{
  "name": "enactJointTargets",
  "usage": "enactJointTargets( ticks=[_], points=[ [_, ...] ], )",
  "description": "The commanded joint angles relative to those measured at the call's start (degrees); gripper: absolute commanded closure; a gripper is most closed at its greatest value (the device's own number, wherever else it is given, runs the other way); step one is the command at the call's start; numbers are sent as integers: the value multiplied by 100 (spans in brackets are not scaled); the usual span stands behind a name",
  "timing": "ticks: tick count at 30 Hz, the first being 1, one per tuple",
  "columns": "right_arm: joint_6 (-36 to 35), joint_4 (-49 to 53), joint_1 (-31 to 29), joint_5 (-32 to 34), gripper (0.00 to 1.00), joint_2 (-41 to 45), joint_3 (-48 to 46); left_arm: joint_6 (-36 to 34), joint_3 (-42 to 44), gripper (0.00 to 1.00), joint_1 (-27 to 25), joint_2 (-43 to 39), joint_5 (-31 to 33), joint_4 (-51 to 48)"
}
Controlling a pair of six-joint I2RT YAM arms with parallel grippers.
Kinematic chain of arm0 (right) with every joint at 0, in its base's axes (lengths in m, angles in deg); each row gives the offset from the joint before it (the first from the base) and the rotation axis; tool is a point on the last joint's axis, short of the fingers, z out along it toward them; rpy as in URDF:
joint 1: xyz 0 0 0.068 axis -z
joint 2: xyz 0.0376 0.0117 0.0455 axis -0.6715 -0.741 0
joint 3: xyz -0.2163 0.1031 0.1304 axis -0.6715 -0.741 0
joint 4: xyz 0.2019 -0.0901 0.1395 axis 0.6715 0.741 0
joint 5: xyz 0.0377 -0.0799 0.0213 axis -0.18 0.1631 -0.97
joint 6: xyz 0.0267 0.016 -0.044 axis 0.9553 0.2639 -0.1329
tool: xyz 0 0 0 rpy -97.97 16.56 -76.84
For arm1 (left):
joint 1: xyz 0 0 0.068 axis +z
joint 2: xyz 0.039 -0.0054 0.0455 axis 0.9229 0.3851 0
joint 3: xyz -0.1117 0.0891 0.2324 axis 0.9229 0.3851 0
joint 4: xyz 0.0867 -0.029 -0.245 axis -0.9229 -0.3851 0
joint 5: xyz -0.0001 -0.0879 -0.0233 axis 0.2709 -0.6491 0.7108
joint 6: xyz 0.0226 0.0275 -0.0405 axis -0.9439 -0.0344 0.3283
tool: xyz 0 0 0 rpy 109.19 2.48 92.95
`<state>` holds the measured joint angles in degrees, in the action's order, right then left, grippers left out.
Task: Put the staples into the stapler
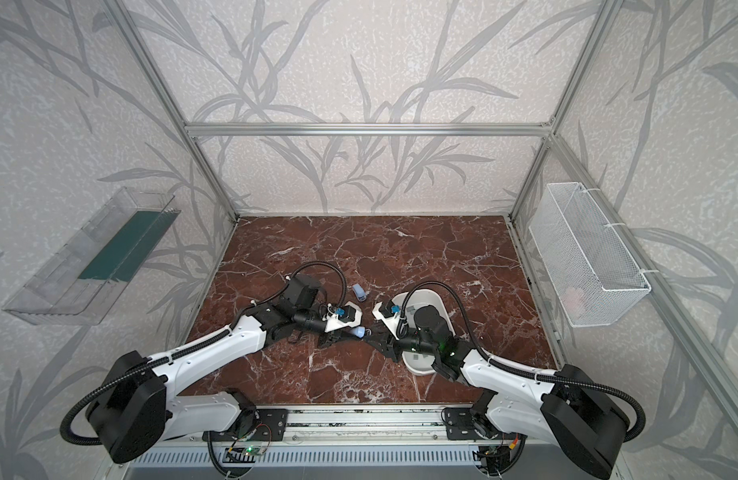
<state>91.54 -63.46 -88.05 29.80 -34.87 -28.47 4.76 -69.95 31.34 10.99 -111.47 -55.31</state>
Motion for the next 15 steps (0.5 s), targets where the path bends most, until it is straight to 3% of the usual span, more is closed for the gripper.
enactJointTargets(
  ticks=[1,15],
  points=[
    [66,-57,-45,57,66,-67,203,-72,-95,100,-5,-116,-190,55],
    [1019,-754,-44,86,84,-972,262,-210,178,100,-10,-395,-614,387]
  ],
)
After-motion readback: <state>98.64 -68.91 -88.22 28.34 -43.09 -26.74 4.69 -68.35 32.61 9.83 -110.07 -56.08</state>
